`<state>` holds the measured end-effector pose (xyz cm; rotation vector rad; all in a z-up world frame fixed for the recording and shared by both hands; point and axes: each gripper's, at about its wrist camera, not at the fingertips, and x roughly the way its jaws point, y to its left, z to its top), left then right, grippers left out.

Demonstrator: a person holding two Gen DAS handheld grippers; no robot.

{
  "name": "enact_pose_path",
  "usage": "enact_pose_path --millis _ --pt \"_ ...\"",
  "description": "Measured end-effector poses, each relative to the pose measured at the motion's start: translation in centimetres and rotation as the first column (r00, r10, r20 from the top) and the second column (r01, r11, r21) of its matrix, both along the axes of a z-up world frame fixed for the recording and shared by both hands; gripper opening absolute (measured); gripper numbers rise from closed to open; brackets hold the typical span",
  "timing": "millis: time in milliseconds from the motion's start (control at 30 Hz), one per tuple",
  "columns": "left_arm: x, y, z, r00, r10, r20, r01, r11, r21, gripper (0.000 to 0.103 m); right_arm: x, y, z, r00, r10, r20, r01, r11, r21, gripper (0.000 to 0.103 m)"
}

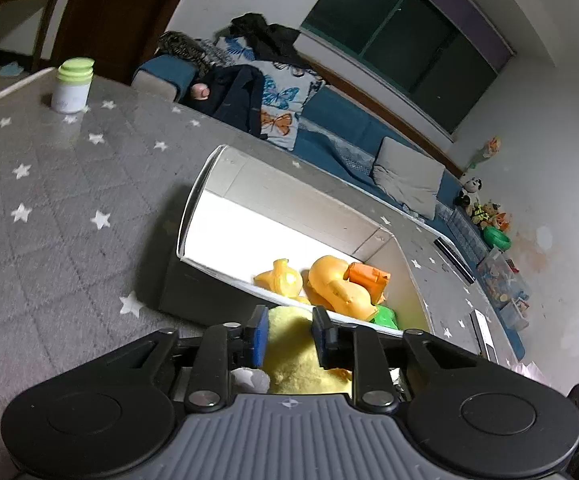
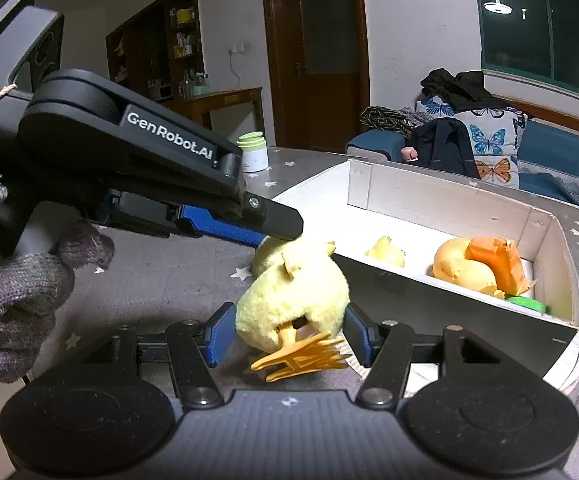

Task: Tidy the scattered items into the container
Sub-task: 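Lift the plush chick and carry it over the box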

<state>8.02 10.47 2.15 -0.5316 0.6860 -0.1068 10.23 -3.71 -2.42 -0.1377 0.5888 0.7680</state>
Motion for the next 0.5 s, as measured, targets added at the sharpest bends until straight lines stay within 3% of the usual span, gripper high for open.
enact_pose_path --millis 500 --pt "0.4 1.3 -3.8 0.992 0.047 -0.119 -0.05 0.998 -0.023 0.033 0.1 1.8 -2.7 0.996 0.032 -0.08 -0.038 0.997 -0.073 0.058"
